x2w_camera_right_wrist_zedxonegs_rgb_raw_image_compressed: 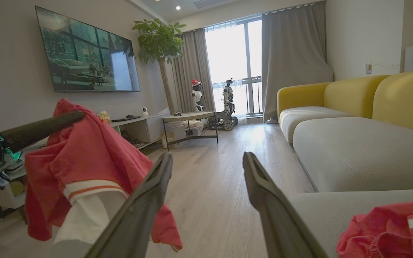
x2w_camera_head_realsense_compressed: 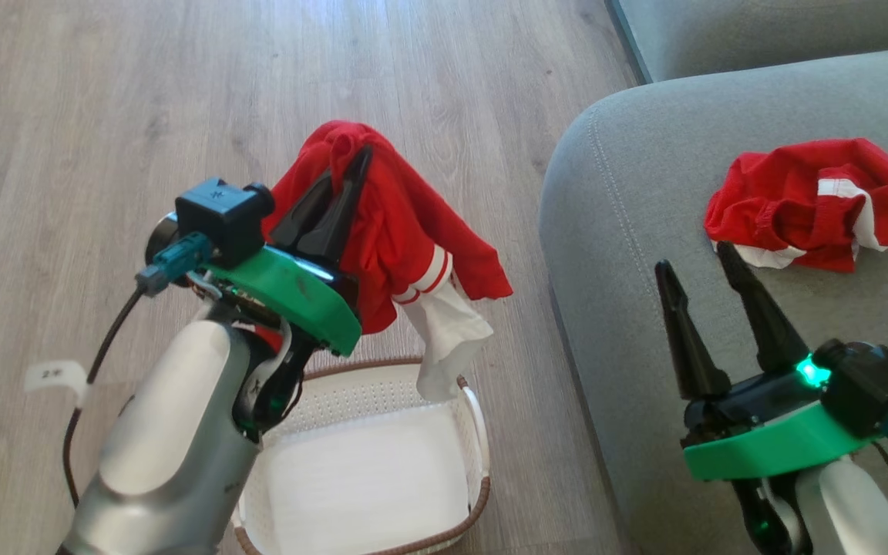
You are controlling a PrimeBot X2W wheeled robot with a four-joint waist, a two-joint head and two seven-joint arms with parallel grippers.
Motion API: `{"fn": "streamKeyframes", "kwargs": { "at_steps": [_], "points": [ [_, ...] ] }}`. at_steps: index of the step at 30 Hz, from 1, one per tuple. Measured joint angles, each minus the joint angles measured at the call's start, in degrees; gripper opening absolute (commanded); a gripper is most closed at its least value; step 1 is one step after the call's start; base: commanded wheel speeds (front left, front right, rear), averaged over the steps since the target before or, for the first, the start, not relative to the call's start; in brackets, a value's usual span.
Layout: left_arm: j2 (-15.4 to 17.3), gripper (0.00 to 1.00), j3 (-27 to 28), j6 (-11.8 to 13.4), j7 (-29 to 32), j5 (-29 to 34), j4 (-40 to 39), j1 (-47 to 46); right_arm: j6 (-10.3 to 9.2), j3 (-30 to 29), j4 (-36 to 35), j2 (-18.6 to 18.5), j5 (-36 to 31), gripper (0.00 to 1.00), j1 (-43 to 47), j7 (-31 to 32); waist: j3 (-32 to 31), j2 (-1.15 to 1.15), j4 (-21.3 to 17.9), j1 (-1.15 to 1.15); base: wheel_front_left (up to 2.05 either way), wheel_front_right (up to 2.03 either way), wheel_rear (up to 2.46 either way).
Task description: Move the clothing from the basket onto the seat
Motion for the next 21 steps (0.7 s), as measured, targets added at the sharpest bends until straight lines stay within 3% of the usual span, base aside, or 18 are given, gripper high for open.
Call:
{"fn": "streamKeyframes", "kwargs": {
  "at_steps": [11, 16, 17, 21],
  "points": [
    [0.6, 0.0, -0.2, 1.0, 2.6, 0.0, -3.6, 0.0, 0.0, 5.5, 0.2, -0.5, 1.7, 1.0, -0.9, 0.0, 0.4, 0.0, 0.1, 0.0, 0.0, 0.0, 0.0],
    [0.6, 0.0, -0.9, 1.0, 2.6, 0.0, -3.6, -0.1, 0.0, 14.0, 1.3, -2.3, 2.6, 1.0, -6.4, 0.0, 0.6, 0.0, 0.6, 0.0, 0.0, 0.0, 0.0],
    [0.5, 0.0, -1.8, 0.9, 3.0, 0.0, -3.3, -0.3, 0.0, 18.0, 2.5, -3.2, 2.5, 1.0, -9.2, 0.0, 0.6, 0.0, 1.0, 0.0, 0.0, 0.0, 0.0],
    [-0.1, 0.0, -3.0, 0.4, 3.0, -0.1, -2.4, -0.6, 0.0, 23.5, 8.2, -3.4, 2.9, 1.0, -13.5, 0.1, 0.4, 0.0, 2.0, 0.0, 0.0, 0.0, 0.0]
  ]
}}
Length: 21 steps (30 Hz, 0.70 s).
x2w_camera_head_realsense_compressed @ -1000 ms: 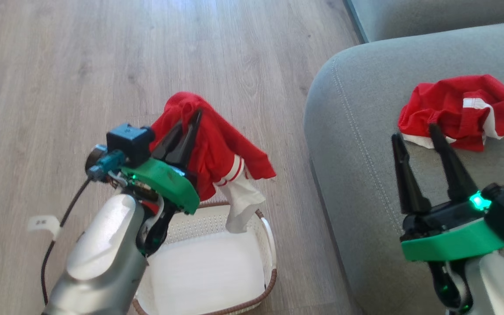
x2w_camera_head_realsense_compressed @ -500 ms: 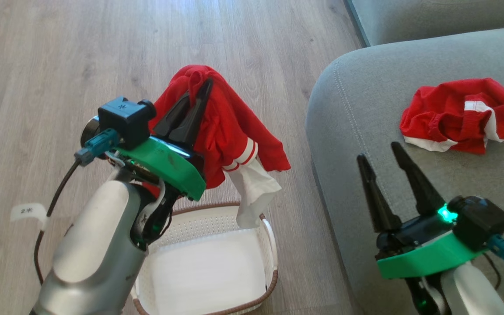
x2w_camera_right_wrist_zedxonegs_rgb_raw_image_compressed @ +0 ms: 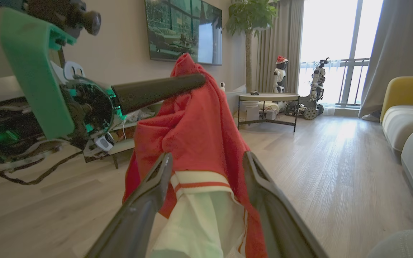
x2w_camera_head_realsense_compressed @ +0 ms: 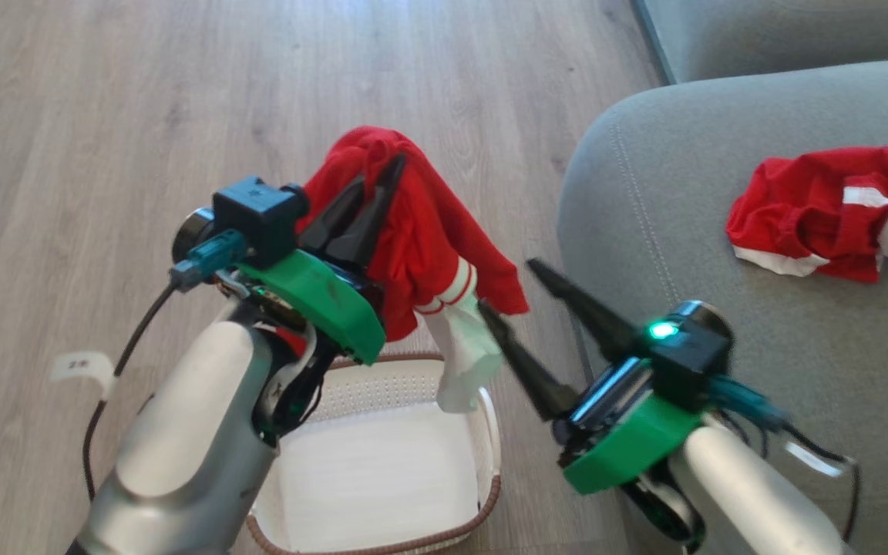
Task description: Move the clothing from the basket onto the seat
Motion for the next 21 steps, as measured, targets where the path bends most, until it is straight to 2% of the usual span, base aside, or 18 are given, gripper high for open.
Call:
{"fn": "streamKeyframes", "kwargs": {
  "at_steps": [9, 15, 21],
  "points": [
    [-2.2, 0.0, -2.2, -1.4, 0.0, -1.7, 1.8, -1.1, 0.0, 8.3, 14.8, 0.7, -0.3, 1.0, -9.8, 2.0, -0.4, 0.0, 2.8, 0.0, 0.0, 0.0, 0.0],
    [-3.3, 0.0, -4.3, -1.9, 0.0, -2.1, 2.1, -1.8, 0.0, 9.6, 24.2, 4.0, -0.9, 1.0, -14.3, 1.5, -1.1, 0.0, 4.9, 0.0, 0.0, 0.0, 0.0],
    [-4.0, 0.0, -6.5, -2.3, 0.1, -2.4, 2.5, -1.7, 0.0, 9.6, 30.2, 5.3, -1.8, 1.0, -16.9, 0.3, -1.8, 0.0, 7.0, 0.0, 0.0, 0.0, 0.0]
  ]
}}
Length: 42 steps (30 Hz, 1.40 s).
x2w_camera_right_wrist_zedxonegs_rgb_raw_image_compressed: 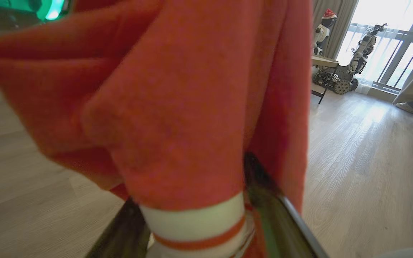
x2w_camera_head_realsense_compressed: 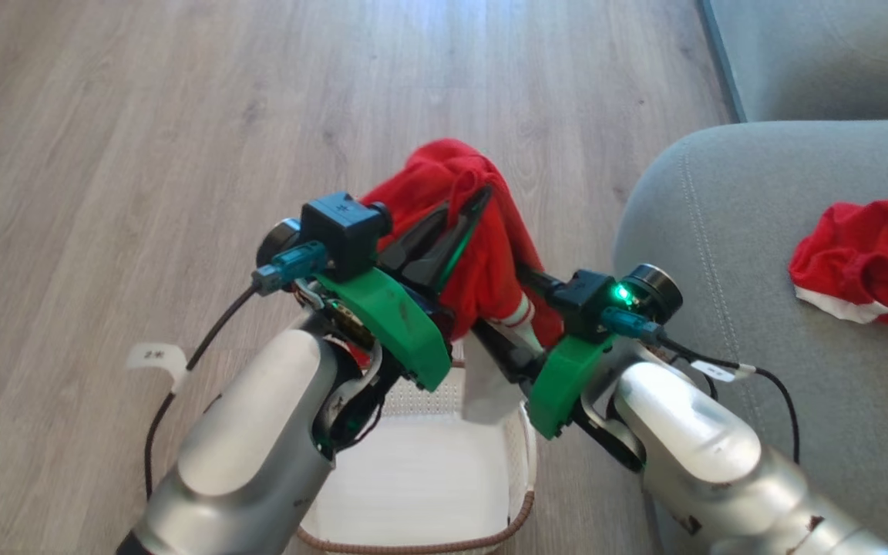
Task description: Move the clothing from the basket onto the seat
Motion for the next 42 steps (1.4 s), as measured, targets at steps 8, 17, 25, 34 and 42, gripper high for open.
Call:
{"fn": "streamKeyframes", "kwargs": {
  "at_steps": [8, 17, 25, 34, 42],
  "points": [
    [-0.2, 0.0, -0.6, -0.2, 0.2, -0.6, 0.2, 0.0, 0.01, -2.1, 0.3, 0.9, -0.7, 0.35, -0.8, -0.3, -0.2, 0.0, 1.2, 0.0, 0.0, 0.0, 0.0],
    [0.2, 0.0, -0.3, 0.4, 0.2, -0.6, 0.2, 0.0, 0.0, -4.4, -4.4, 0.8, -0.7, 0.0, -0.4, -0.3, 0.2, 0.0, 0.7, 0.0, 0.0, 0.0, 0.0],
    [0.7, 0.0, -0.1, 0.9, 0.1, -0.6, 0.2, 0.0, 0.0, -6.3, -6.2, 0.5, -1.1, 0.0, 2.4, -0.3, 0.4, 0.0, -0.2, 0.0, 0.0, 0.0, 0.0],
    [0.8, 1.0, 0.0, 1.4, -0.1, -1.2, -0.1, 0.1, 0.0, -13.4, -11.7, -1.4, -2.6, 0.0, 5.5, -0.3, 0.5, 0.0, -1.6, 0.0, 0.0, 0.0, 0.0],
    [1.9, 1.0, 0.1, 2.4, -0.7, -1.6, -1.7, 1.3, 0.0, -22.1, -19.4, -4.5, -5.3, 0.0, 9.9, -0.3, 1.0, 0.0, -5.6, 0.0, 0.0, 0.0, 0.0]
  ]
}}
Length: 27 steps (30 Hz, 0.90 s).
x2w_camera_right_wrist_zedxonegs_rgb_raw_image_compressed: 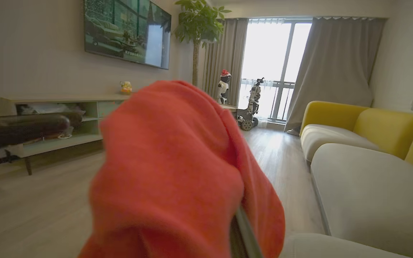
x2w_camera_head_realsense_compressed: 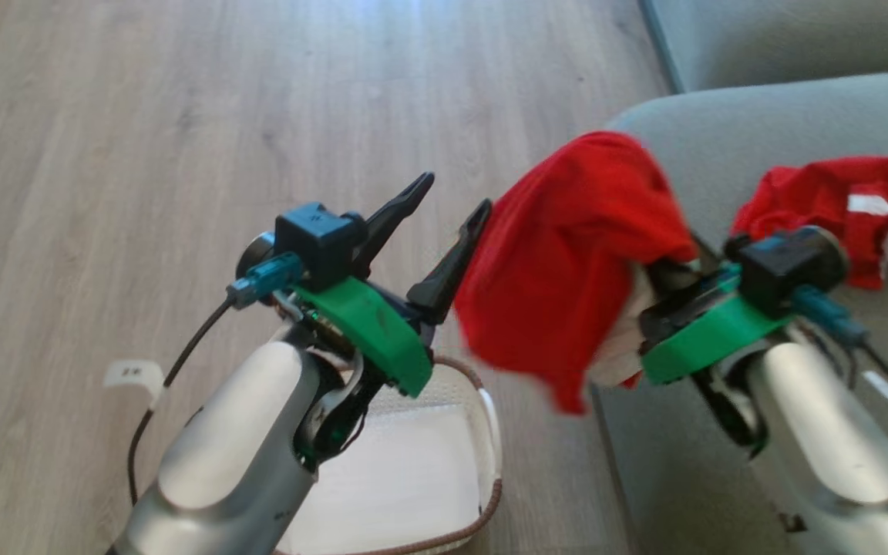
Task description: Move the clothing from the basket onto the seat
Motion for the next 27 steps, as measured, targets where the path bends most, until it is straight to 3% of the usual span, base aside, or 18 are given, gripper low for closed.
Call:
{"fn": "streamKeyframes", "kwargs": {
  "at_steps": [14, 27],
  "points": [
    [1.9, 1.0, 0.0, 0.7, -2.5, 0.4, -1.1, 2.3, 0.0, -9.3, -11.3, -3.9, -0.5, 0.0, 5.8, -0.1, 1.5, 0.0, -10.6, 0.0, 0.0, 0.0, 0.0],
    [2.6, 1.0, -0.3, 1.0, -3.0, 1.1, -1.1, 2.2, 0.0, -14.1, -16.9, -3.6, -0.9, 0.0, 8.7, -0.2, 3.8, 0.0, -22.0, 0.0, 0.0, 0.0, 0.0]
  ]
}}
